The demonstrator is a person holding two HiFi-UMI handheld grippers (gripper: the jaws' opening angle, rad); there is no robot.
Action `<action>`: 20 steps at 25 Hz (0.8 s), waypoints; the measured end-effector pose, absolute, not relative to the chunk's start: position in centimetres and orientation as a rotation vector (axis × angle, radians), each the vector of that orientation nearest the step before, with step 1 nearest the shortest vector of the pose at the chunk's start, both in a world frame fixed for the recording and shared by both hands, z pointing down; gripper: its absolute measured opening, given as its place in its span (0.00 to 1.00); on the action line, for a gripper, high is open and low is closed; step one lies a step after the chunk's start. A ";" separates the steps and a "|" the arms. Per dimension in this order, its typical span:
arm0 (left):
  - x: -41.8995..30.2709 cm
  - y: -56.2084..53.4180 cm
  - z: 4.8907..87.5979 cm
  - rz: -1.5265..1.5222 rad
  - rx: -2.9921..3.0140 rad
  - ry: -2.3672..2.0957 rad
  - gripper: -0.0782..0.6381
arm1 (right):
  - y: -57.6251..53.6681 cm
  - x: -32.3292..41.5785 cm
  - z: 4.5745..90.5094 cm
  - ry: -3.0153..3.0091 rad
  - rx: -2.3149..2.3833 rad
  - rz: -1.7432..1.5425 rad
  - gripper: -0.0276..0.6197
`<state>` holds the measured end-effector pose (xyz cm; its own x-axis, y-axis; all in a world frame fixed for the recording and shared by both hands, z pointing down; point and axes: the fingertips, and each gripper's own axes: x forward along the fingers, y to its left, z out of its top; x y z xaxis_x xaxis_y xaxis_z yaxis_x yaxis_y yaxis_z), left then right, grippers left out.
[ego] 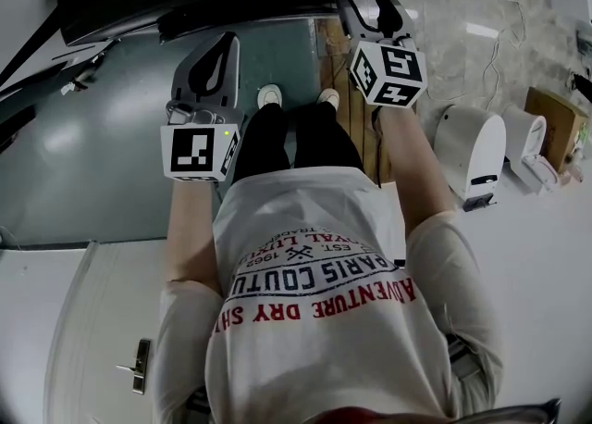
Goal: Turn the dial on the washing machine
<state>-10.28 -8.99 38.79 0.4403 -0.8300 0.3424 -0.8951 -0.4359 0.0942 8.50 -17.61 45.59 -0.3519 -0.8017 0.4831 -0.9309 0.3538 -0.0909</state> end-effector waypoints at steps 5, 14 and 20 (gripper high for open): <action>-9.2 -8.5 38.6 0.370 2.473 -1.468 0.13 | -17.3 7.9 44.6 -2.193 1.449 0.189 0.47; -9.0 -7.9 38.6 0.357 2.449 -1.492 0.13 | -16.8 6.5 45.5 -2.043 1.333 -0.238 0.50; -10.5 -7.5 39.1 0.352 2.399 -1.550 0.13 | -17.6 7.3 46.5 -1.945 1.378 -0.276 0.50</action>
<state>-10.51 -7.48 39.11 0.4005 -0.8507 0.3404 -0.9143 -0.3953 0.0876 7.32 -17.55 46.51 -0.1641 -0.8863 0.4331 -0.7308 0.4041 0.5501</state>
